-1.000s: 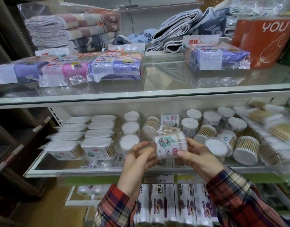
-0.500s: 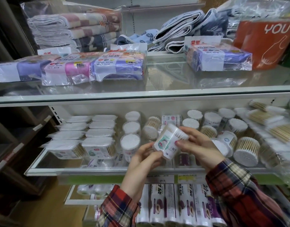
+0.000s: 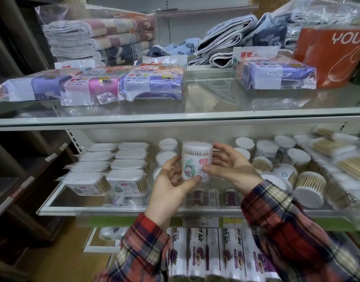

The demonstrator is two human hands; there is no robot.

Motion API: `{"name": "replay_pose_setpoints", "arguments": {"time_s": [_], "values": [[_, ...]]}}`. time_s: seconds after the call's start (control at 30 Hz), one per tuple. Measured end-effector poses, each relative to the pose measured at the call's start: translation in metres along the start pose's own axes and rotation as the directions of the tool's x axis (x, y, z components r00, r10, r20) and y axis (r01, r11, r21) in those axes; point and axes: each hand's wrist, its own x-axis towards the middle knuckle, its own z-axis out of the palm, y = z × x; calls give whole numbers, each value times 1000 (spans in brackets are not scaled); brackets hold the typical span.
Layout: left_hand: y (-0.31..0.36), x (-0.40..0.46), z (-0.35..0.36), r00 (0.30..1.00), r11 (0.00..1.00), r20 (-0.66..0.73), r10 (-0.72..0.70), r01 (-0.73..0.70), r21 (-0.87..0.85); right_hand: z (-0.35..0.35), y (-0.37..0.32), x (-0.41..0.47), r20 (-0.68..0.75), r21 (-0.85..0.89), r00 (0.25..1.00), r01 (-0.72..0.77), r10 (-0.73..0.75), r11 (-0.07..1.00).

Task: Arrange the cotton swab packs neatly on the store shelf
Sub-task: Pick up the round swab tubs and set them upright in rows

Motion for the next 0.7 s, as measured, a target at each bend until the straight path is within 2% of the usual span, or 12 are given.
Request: {"name": "replay_pose_setpoints", "arguments": {"time_s": [0.13, 0.33, 0.4, 0.53, 0.7], "values": [[19, 20, -16, 999, 1000, 37, 23, -23, 7, 9, -8, 11, 48, -90, 998, 36, -32, 995], [28, 64, -36, 999, 954, 19, 51, -54, 296, 28, -10, 59, 8, -150, 999, 52, -52, 987], [33, 81, -42, 999, 937, -3, 38, -35, 349, 33, -9, 78, 6, -159, 998, 64, -64, 985], [38, 116, -54, 998, 890, 53, 18, -41, 454, 44, -6, 103, -8, -231, 995, 97, -102, 968], [29, 141, -62, 1000, 806, -10, -18, 21, 592, 56, 1, 119, -48, -256, 995, 72, -87, 964]]}}
